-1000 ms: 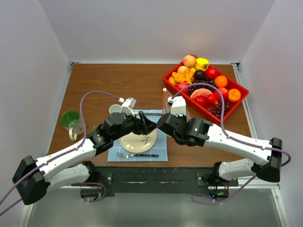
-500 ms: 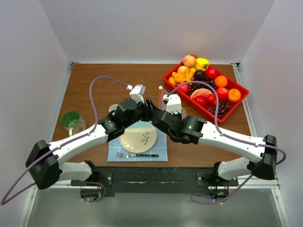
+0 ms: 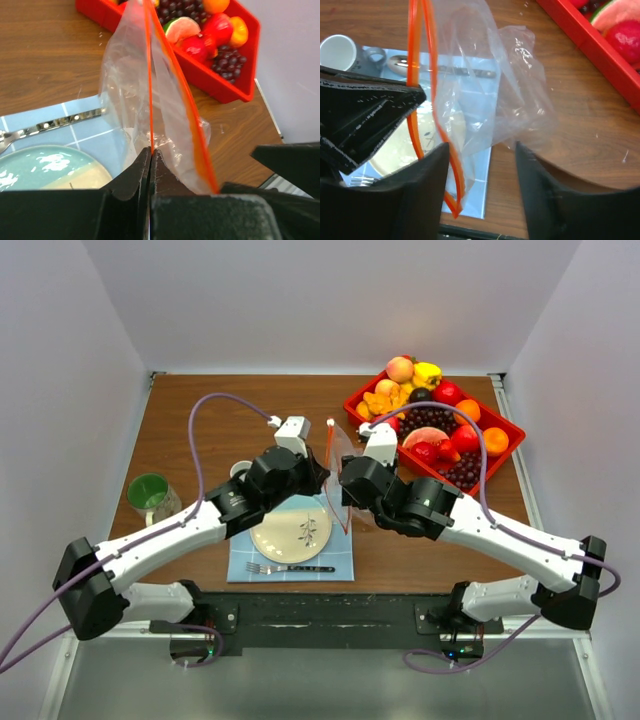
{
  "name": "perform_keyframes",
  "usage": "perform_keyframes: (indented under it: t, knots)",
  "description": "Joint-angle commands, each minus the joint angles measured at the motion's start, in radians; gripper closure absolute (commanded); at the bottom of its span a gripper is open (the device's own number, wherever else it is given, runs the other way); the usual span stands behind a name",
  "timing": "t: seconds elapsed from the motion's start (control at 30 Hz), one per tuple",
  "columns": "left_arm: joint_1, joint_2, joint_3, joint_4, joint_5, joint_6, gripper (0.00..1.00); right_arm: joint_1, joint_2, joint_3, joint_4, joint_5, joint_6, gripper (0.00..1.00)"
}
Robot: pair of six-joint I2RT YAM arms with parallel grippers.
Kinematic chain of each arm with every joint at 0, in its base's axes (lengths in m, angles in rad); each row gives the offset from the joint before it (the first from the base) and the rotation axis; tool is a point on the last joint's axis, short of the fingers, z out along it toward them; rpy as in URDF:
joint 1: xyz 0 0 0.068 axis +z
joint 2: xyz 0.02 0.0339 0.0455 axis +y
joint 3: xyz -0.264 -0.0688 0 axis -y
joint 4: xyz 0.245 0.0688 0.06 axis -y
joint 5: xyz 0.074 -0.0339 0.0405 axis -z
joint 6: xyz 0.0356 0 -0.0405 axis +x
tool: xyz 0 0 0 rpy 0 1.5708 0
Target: Place the food in the zip-top bag and seal the zipper
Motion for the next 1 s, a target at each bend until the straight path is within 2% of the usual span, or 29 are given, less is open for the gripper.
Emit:
perform_keyframes:
  t: [0.0, 0.3, 0.67, 0.97]
  knots:
    - [-0.023, -0.057, 0.061, -0.018, -0.026, 0.041, 1.0, 0.0, 0.009, 0.088, 0.056, -0.015, -0.049, 0.36]
    - [-0.023, -0.09, 0.073, -0.05, -0.029, 0.03, 1.0, -0.007, 0.079, 0.139, 0.082, -0.076, -0.056, 0.39]
    - [-0.02, -0.06, 0.106, -0.084, -0.038, 0.023, 1.0, -0.003, -0.032, 0.102, 0.105, -0.113, -0.032, 0.44]
    - [-0.02, -0.056, 0.132, -0.092, -0.017, 0.014, 1.0, -0.004, 0.108, 0.184, 0.077, -0.09, -0.063, 0.51]
